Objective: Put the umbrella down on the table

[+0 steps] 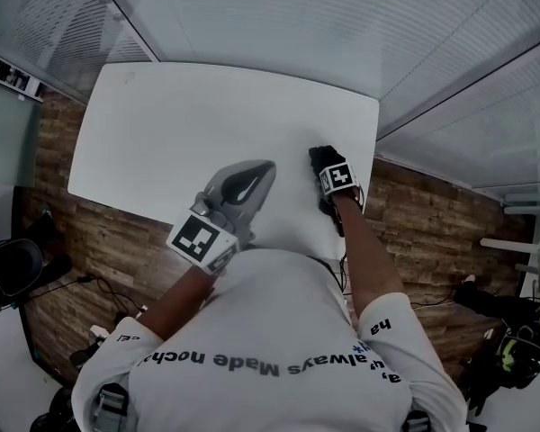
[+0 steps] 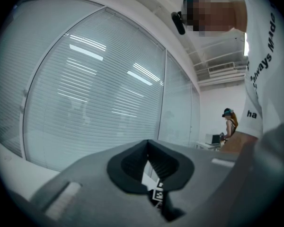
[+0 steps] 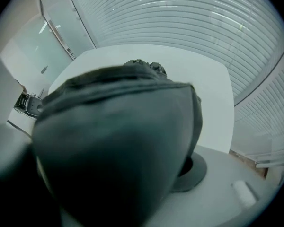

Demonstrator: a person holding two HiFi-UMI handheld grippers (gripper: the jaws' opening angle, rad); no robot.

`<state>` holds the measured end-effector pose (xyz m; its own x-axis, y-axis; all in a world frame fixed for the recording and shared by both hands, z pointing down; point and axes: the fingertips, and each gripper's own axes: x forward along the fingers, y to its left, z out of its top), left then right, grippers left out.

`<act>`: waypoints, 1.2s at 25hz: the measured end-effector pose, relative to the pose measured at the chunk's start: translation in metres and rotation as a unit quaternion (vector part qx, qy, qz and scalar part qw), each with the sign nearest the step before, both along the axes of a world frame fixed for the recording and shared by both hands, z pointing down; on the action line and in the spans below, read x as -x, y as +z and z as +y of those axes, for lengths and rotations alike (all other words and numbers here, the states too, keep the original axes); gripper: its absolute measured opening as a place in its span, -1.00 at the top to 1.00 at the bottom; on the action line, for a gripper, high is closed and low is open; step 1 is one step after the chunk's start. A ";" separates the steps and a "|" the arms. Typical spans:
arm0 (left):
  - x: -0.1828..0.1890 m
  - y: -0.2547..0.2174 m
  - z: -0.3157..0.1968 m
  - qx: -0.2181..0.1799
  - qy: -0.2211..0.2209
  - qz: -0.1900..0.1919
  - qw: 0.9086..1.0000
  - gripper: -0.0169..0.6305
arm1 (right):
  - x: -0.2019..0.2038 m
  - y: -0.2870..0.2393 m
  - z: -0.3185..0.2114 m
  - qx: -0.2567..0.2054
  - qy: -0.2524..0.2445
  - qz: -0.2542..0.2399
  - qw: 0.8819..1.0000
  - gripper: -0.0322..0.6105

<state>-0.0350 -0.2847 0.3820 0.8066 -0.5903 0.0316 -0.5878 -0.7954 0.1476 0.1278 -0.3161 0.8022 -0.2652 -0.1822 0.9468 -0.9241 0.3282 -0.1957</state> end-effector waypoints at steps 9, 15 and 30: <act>0.001 0.001 -0.002 0.001 0.001 0.001 1.000 0.94 | -0.005 -0.007 -0.002 -0.019 0.016 -0.007 1.000 -0.05; -0.001 0.000 -0.002 0.000 0.006 0.003 1.000 0.94 | -0.009 -0.027 -0.001 -0.069 0.019 -0.009 0.997 0.00; -0.015 0.000 -0.002 0.000 0.019 0.009 1.000 0.94 | -0.030 -0.093 0.017 -0.190 0.052 -0.054 0.979 0.15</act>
<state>-0.0202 -0.2863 0.3819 0.8285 -0.5597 0.0173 -0.5550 -0.8168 0.1573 0.1578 -0.2993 0.7096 -0.3211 -0.5470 0.7731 -0.9370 0.3022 -0.1753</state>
